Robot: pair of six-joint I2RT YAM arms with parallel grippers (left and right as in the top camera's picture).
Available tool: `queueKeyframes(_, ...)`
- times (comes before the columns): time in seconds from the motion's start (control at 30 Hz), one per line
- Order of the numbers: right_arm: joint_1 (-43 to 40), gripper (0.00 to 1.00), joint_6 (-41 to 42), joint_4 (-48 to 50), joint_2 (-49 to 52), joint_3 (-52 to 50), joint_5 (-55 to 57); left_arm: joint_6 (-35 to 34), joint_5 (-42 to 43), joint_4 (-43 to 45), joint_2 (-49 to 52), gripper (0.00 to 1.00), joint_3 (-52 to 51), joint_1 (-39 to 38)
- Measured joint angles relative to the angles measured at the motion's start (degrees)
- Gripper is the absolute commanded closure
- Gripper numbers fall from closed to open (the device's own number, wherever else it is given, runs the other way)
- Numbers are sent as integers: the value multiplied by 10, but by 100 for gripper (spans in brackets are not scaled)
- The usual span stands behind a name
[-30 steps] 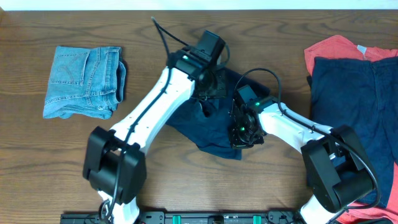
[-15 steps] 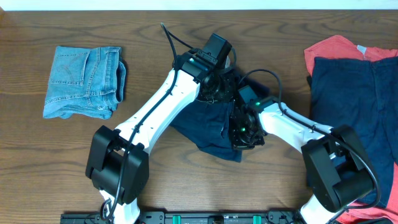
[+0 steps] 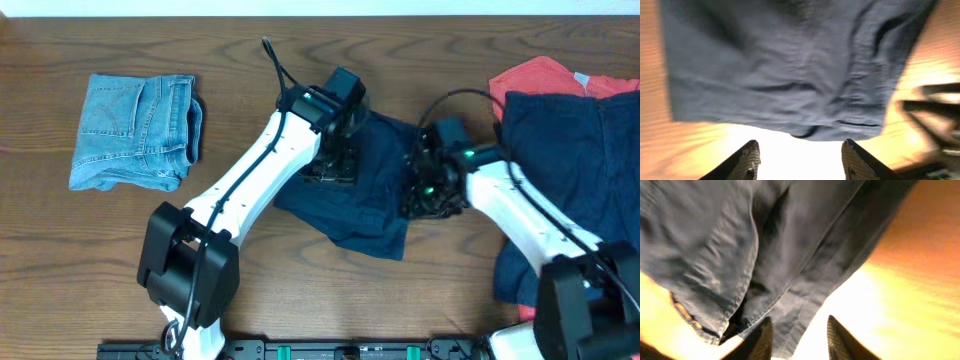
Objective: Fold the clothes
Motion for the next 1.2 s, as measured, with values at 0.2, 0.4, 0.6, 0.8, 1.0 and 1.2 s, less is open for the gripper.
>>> queueKeyframes(0.2,-33,43,-11,48,-29,5,-29,16,-28,-30,0,46,0,31)
queueKeyframes(0.4,-33,45,13,99,-6,5,-44,43,-34,-58,0,40,0,76)
queueKeyframes(0.6,-33,54,61,156,58,6,-44,71,-38,-71,0,27,0,83)
queueKeyframes(0.8,-33,97,79,240,92,6,-75,80,-38,-65,0,24,0,83)
queueKeyframes(1.0,-34,99,78,265,89,7,-96,89,-38,-66,0,24,-1,82)
queueKeyframes(1.2,-44,99,48,203,16,26,-90,89,-31,-66,0,23,-17,81)
